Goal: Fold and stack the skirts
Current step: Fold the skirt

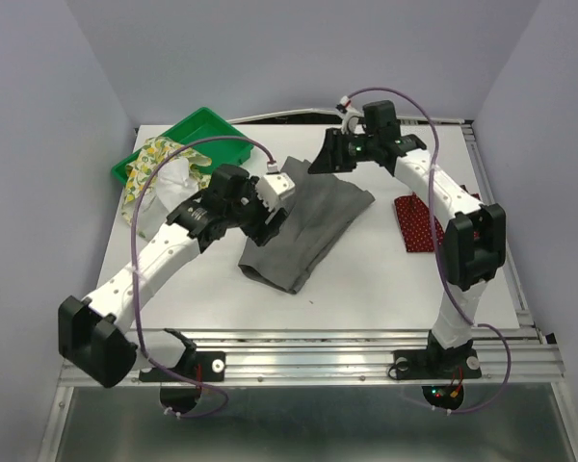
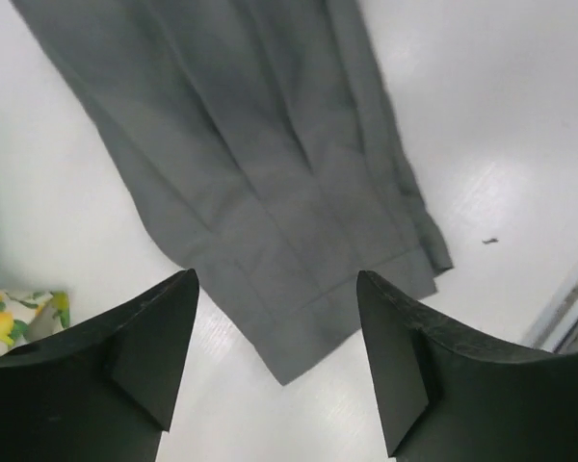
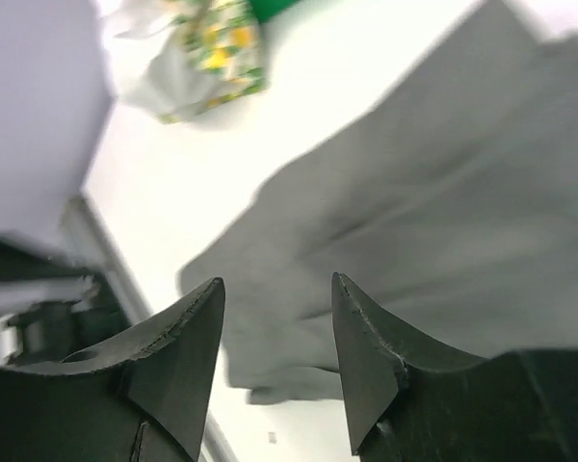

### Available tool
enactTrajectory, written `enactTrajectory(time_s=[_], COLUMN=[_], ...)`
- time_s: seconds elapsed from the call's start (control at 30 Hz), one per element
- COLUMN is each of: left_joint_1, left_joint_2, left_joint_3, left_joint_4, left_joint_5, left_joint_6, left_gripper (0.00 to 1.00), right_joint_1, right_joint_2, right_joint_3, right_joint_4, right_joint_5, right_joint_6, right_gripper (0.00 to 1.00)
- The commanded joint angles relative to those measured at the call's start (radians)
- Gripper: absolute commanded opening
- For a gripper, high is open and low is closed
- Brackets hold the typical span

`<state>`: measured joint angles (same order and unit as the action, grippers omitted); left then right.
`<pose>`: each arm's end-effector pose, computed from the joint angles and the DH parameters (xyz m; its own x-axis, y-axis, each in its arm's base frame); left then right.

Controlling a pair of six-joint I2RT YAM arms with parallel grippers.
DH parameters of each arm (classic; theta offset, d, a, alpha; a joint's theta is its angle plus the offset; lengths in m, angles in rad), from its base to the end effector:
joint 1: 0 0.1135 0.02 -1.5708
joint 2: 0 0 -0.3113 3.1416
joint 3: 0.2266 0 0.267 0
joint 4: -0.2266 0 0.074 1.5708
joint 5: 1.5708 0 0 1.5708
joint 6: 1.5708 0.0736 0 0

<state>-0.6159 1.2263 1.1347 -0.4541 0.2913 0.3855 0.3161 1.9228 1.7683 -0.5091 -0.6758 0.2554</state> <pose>0.2351 -0.1923 0.3674 -0.1091 0.5185 -0.8481 0.8577 0.4803 0.1833 0.4582 0.1983 0.3440 -0.7460 -0.0366 -0.6649 -0.5399 0.6177 0.5718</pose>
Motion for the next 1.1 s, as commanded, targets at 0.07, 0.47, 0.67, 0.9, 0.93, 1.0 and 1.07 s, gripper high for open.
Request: enactTrajectory(time_s=[0.07, 0.47, 0.67, 0.9, 0.93, 1.0, 1.07], left_joint_1=[0.197, 0.222, 0.171, 0.033, -0.022, -0.082, -0.139], left_joint_2=[0.182, 0.472, 0.397, 0.043, -0.018, -0.066, -0.112], left_joint_3=[-0.058, -0.062, -0.073, -0.150, -0.198, -0.255, -0.350], left_joint_4=[0.048, -0.043, -0.071, 0.001, 0.024, 0.041, 0.080], left_joint_5=[0.187, 0.215, 0.205, -0.053, -0.114, -0.167, -0.237], left_joint_6=[-0.048, -0.056, 0.045, 0.318, 0.378, 0.430, 0.493], left_gripper=[0.67, 0.50, 0.58, 0.99, 0.99, 0.99, 0.99], right_joint_1=[0.126, 0.094, 0.069, 0.069, 0.069, 0.069, 0.069], right_joint_2=[0.022, 0.209, 0.275, 0.202, 0.170, 0.139, 0.102], right_joint_3=[-0.242, -0.328, -0.181, -0.127, -0.127, -0.128, -0.124], right_joint_4=[0.205, 0.095, -0.023, -0.141, -0.146, -0.140, -0.140], right_joint_5=[-0.173, 0.036, 0.107, -0.086, -0.122, -0.151, -0.179], right_joint_6=[0.163, -0.076, -0.278, -0.328, -0.314, -0.305, -0.286], right_gripper=[0.55, 0.52, 0.50, 0.53, 0.54, 0.54, 0.54])
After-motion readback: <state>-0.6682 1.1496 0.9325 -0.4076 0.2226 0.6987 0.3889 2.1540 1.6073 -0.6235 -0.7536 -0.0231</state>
